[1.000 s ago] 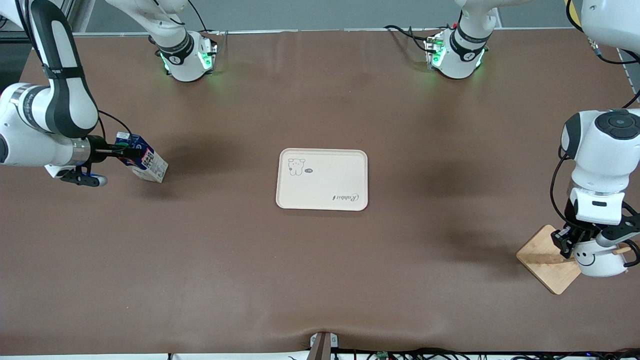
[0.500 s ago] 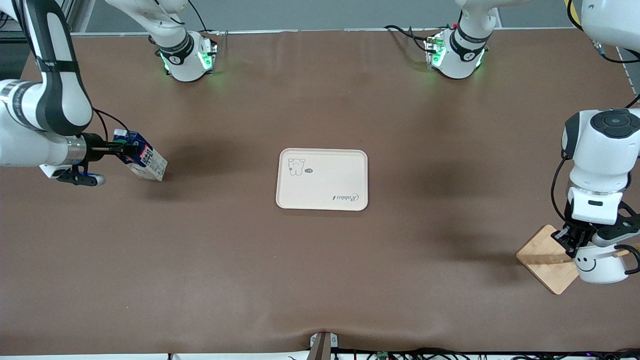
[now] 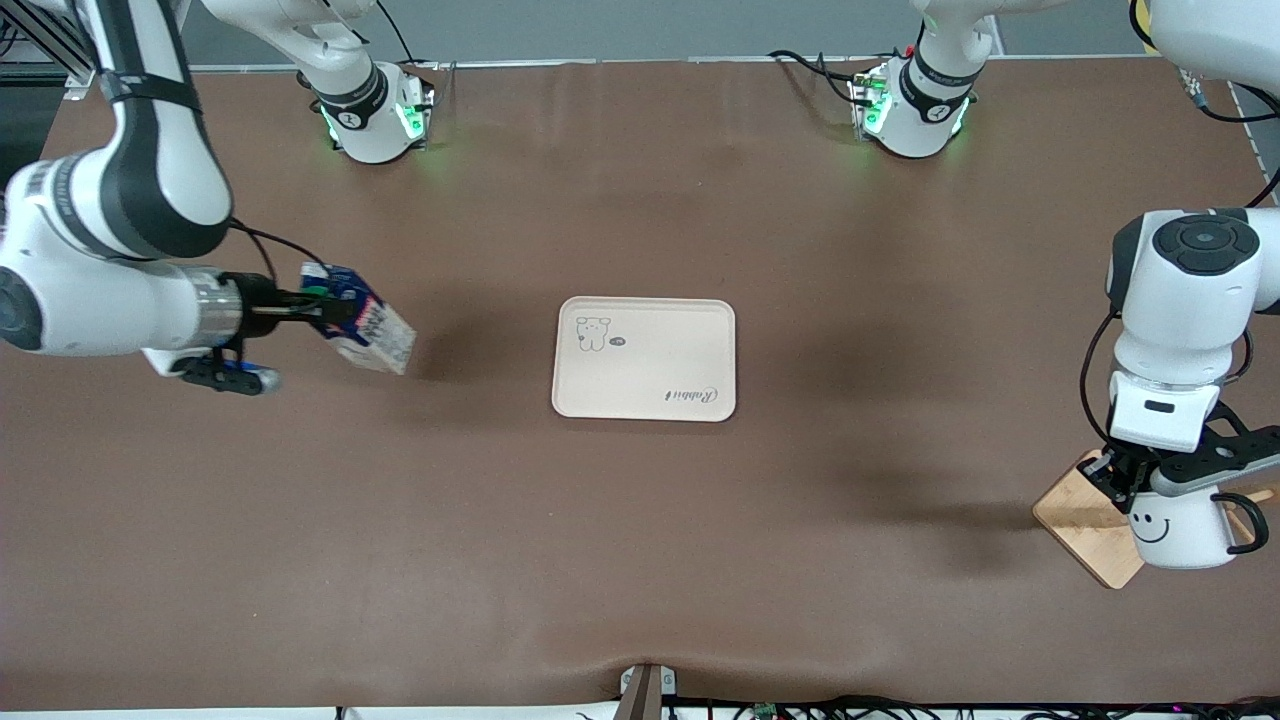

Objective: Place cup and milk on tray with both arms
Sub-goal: 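Carry the milk carton and the mug toward the white tray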

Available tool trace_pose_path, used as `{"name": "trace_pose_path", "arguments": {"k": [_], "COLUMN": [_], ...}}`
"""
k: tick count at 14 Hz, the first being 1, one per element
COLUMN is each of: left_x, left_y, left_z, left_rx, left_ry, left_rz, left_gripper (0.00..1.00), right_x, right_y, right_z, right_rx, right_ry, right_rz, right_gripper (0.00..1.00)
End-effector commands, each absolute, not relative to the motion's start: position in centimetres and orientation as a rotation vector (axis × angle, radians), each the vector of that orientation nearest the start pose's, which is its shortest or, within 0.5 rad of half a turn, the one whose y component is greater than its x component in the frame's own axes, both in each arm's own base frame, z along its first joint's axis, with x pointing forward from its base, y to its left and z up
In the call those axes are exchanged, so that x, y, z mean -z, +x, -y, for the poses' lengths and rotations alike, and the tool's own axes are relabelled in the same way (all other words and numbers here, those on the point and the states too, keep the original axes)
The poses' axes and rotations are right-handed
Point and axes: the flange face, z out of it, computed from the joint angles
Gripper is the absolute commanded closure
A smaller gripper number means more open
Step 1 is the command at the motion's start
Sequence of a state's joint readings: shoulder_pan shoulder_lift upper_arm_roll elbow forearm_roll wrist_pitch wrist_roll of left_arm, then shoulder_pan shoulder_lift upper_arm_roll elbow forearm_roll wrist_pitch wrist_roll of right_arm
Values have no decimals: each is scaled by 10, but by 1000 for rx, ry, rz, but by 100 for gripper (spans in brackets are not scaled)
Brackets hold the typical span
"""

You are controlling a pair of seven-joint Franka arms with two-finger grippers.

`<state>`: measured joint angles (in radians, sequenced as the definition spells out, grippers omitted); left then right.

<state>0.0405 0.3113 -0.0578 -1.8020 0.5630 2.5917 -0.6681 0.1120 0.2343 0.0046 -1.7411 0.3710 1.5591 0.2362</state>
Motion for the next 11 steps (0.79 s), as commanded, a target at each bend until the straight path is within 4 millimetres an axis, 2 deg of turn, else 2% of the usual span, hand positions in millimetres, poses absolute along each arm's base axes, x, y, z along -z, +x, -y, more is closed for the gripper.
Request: {"name": "trace_pose_path", "arguments": {"k": [1, 2, 4, 6, 8, 11], "left_x": [-454, -458, -465, -465, -462, -452], "left_y": [665, 662, 653, 642, 632, 614], "left_z": [45, 55, 83, 119, 150, 196], "left_rx": [753, 709, 625, 539, 452, 340], "left_ry": [-2768, -2767, -2776, -2801, -2842, -2925], "left_rz": [316, 312, 294, 264, 244, 208], "left_gripper": [100, 100, 100, 100, 100, 100], "right_x": [-422, -421, -419, -412, -399, -383], "right_y": [579, 580, 577, 574, 571, 565], "right_z": [-161, -184, -243, -292, -317, -338], "right_rx": [-721, -734, -774, -802, -823, -825], "right_ry": [-2674, -2662, -2680, -2714, -2729, -2749], "right_rz": [-274, -266, -333, -369, -313, -282], "right_gripper": [100, 100, 100, 96, 93, 88]}}
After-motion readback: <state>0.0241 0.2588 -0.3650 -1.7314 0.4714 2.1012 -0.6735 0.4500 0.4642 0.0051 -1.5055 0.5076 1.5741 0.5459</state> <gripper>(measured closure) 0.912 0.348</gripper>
